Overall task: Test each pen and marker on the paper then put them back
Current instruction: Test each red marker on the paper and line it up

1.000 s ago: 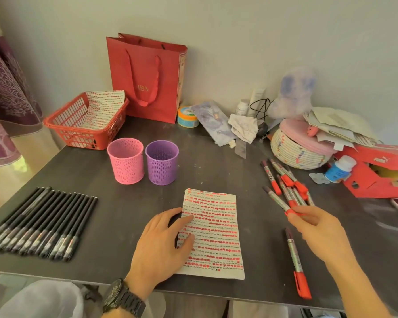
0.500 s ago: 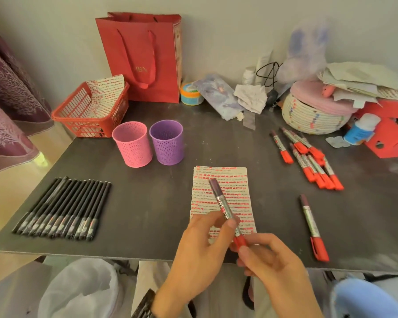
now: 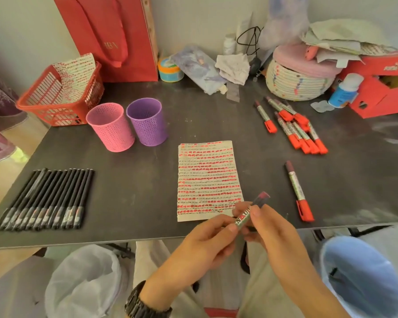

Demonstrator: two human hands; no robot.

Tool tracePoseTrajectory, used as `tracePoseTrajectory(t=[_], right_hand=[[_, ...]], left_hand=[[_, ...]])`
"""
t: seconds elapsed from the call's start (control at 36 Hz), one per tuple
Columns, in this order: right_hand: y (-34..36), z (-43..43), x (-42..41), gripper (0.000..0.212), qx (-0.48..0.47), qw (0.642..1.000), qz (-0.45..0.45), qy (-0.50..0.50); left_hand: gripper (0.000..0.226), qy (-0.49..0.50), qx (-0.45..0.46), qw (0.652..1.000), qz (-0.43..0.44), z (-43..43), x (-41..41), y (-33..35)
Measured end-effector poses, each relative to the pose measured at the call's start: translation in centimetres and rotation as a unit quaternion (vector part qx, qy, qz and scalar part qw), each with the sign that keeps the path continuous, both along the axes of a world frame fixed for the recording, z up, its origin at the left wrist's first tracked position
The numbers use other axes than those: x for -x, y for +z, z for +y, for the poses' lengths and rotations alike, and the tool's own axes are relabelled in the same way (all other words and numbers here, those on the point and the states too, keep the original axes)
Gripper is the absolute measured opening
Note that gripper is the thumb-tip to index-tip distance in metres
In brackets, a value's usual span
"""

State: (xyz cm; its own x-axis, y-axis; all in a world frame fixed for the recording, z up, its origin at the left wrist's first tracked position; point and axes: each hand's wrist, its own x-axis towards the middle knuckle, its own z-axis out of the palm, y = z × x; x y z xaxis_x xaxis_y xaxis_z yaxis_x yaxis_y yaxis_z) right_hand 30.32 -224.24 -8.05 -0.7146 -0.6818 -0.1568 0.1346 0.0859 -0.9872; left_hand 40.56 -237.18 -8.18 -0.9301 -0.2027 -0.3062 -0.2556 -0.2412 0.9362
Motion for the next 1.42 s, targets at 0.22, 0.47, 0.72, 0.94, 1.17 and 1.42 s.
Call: tracePoseTrajectory(t=[0.22, 0.47, 0.72, 0.94, 1.17, 1.42], right_hand=[[-0.6, -0.8, -0.9, 0.039, 0.108, 0.987, -0.062, -0.099], [0.2, -1.6, -2.4, 0.028, 0.270, 0.875, -0.361, -0.179], [0.5, -1.6, -1.7, 0.052, 0.222, 0.873, -0.370, -0.227], [1.5, -0.3, 1.5, 0.051, 0.276, 0.889, -0.346, -0.118], [2.6, -0.7, 5.4, 0.050, 0.283, 0.911, -0.285, -0.089], [0.3, -3.4, 5.0, 0.055, 0.049, 0.995, -0.078, -0.036]], left_hand=[[0.063, 0.125, 0.208, 0.962, -0.122, 1.9, 0.3, -1.9], [0.056, 0.181, 0.394, 0.894, -0.117, 4.1, 1.4, -2.0], [0.064, 0.181, 0.504, 0.839, -0.095, 5.2, 0.6, -2.7], [0.063, 0.127, 0.287, 0.933, -0.177, 3.0, -1.7, -2.5], [0.062, 0.303, 0.278, 0.910, -0.047, 0.4, -4.4, -2.2], [0.043, 0.215, 0.643, 0.724, 0.126, 1.1, -1.2, -5.3]])
